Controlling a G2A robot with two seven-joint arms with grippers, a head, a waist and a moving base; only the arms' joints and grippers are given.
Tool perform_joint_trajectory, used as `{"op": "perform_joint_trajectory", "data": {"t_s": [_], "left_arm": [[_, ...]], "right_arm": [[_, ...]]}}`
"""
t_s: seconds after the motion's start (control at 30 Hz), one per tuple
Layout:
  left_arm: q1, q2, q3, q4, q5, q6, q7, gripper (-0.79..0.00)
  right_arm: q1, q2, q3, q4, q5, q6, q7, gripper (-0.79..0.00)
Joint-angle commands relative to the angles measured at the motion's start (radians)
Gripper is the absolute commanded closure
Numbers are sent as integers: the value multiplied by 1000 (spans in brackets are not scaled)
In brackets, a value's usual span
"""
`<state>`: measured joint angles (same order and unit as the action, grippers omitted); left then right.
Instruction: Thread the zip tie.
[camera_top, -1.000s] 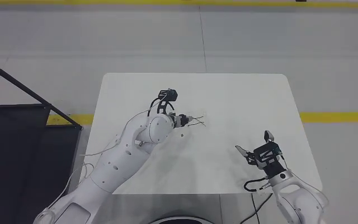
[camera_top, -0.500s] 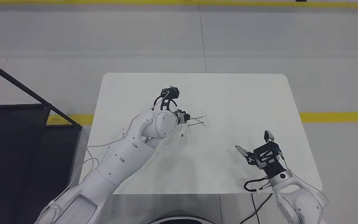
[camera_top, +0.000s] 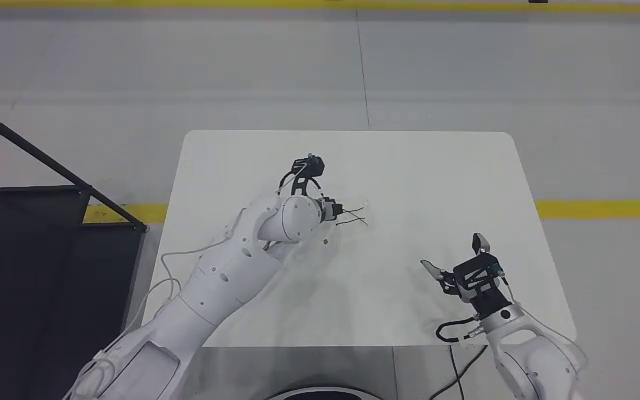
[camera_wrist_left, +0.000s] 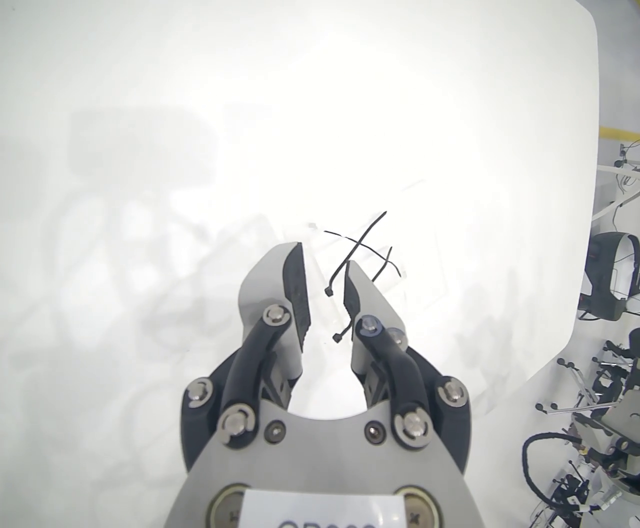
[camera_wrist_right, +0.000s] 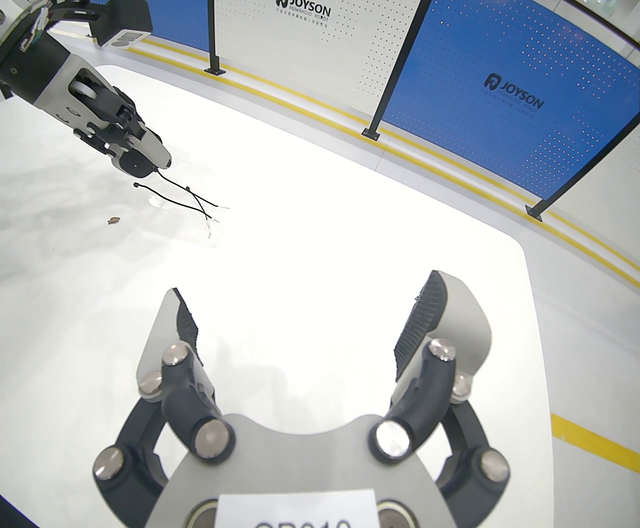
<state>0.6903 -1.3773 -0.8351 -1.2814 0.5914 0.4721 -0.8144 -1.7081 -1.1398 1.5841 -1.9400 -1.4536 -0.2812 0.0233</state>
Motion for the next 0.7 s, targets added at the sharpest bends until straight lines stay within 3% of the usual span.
{"op": "perform_joint_trajectory", "data": {"t_s": [0.0, 0.27, 0.4, 0.67], "left_arm": [[-1, -2, 0, 5, 0, 0, 0, -225], [-6, -11, 2, 16, 7, -3, -4, -179], [-6, -14, 0, 19, 6, -3, -5, -120], [-4, -19, -9, 22, 10, -4, -12, -92]], "right_arm": [[0, 0, 0, 0, 0, 0, 0, -785], [0, 0, 0, 0, 0, 0, 0, -785], [0, 0, 0, 0, 0, 0, 0, -785], [0, 0, 0, 0, 0, 0, 0, -785]]}}
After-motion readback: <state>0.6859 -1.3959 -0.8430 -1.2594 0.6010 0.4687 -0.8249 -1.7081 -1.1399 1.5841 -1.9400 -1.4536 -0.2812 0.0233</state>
